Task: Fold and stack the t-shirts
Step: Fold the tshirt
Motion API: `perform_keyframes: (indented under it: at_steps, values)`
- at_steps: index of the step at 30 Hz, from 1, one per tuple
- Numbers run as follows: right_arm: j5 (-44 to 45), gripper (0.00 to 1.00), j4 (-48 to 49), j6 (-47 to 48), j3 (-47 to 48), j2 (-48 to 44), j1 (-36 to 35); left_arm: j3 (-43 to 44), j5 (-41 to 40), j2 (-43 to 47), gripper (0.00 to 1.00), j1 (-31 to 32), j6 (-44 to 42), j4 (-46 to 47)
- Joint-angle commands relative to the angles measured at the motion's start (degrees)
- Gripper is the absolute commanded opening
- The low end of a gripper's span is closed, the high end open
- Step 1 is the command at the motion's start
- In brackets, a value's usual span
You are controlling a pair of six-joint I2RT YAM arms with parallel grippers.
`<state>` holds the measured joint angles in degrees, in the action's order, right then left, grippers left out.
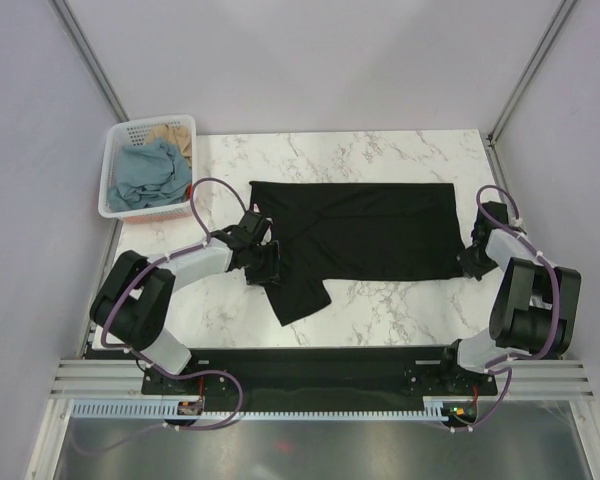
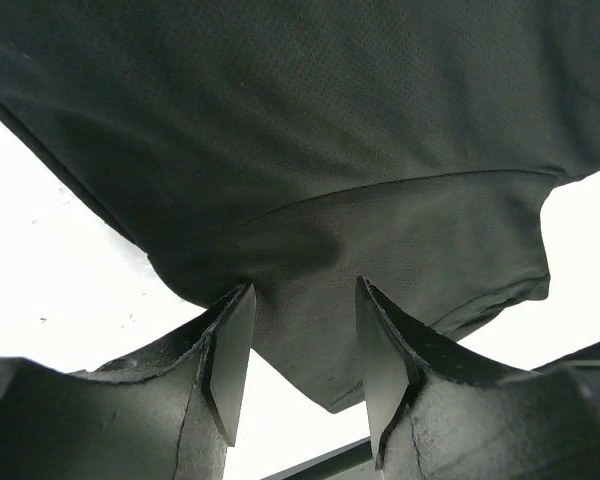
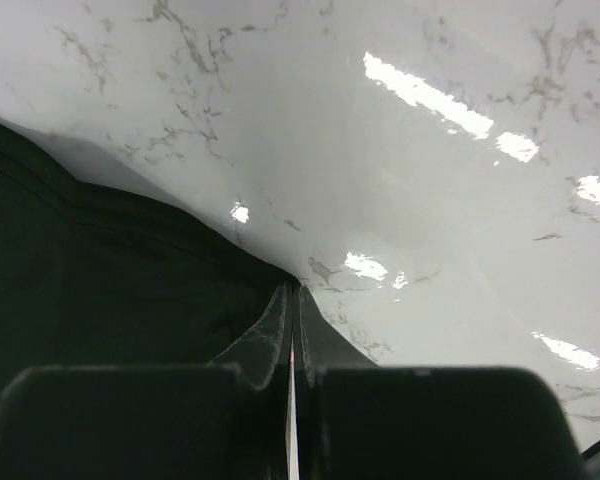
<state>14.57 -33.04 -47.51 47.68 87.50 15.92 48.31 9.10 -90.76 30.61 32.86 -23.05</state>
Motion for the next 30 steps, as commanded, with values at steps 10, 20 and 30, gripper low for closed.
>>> perform_keyframes:
  at_steps: [10,20,30]
  values:
    - [5.3,0.06,-1.7,3.5,1.0,-8.1,0.3,-3.2,-4.4,0.9,0.52,0.7,2.0,1.1]
    - [2.5,0.3,-5.2,1.9,2.9,-7.3,0.3,-2.6,-5.0,4.5,0.54,0.9,0.7,-1.8]
    - [-5.2,0.31,0.4,1.5,-1.0,-7.7,-0.5,-3.3,-10.7,2.5,0.56,1.0,-0.9,-4.2]
